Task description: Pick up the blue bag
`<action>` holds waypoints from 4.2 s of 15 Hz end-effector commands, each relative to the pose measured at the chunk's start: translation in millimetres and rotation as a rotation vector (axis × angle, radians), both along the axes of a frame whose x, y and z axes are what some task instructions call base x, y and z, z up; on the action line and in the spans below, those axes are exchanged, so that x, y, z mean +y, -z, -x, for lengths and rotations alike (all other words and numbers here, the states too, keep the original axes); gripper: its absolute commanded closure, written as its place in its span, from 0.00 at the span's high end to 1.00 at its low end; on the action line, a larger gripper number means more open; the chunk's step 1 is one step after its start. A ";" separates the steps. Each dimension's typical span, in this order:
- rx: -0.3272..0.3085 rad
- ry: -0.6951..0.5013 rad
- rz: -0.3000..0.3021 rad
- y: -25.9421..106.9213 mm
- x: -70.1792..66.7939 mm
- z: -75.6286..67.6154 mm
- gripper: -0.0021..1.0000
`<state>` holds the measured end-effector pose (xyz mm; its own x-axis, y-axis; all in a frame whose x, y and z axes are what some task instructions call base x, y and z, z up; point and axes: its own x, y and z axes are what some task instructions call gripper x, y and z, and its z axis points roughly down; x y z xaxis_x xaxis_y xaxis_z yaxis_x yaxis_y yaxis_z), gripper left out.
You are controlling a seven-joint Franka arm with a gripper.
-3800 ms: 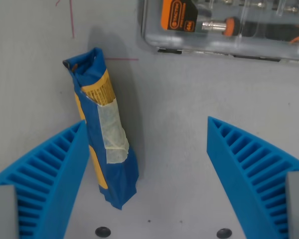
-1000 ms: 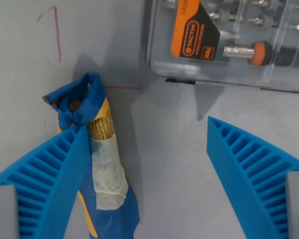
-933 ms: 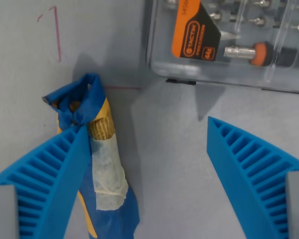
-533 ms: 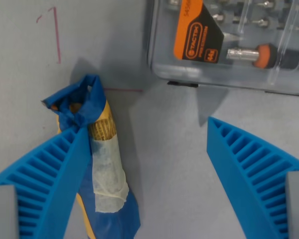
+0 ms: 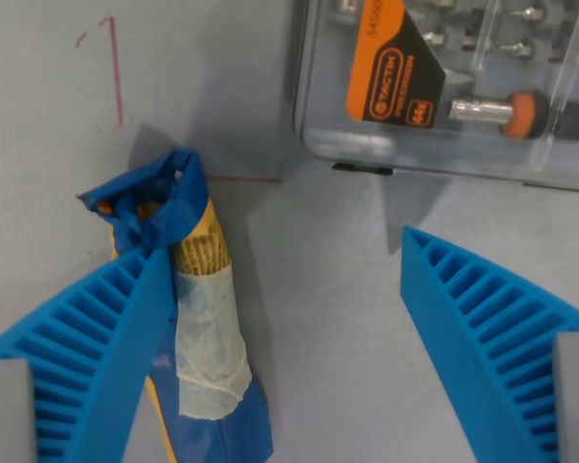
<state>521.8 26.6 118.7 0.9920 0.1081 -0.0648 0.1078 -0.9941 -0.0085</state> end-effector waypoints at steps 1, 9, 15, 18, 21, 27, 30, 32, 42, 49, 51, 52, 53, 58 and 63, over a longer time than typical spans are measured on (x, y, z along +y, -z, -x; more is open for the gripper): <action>-0.077 -0.009 -0.004 27.4 -2.3 0.0 0.00; -0.077 -0.009 -0.004 27.4 -2.3 0.0 0.00; -0.077 -0.009 -0.004 27.4 -2.3 0.0 0.00; -0.077 -0.009 -0.004 25.7 -2.3 0.1 0.00; -0.077 -0.009 -0.004 20.7 -2.3 0.4 0.00; -0.077 -0.009 -0.004 10.8 -2.3 1.1 0.00; -0.077 -0.009 -0.004 5.8 -2.3 1.4 0.00; -0.077 -0.009 -0.004 2.4 -2.3 1.6 0.00; -0.077 -0.009 -0.004 -14.2 -2.2 2.5 0.00; -0.077 -0.009 -0.004 -25.9 -2.2 3.0 0.00; -0.077 -0.009 -0.004 -29.2 -2.2 3.2 0.00; -0.077 -0.009 -0.004 -30.9 -2.2 3.3 0.00; -0.077 -0.009 -0.004 -32.5 -2.2 3.3 0.00; -0.077 -0.009 -0.004 -40.8 -2.2 3.6 0.00; -0.077 -0.009 -0.004 -49.2 -2.2 4.0 0.00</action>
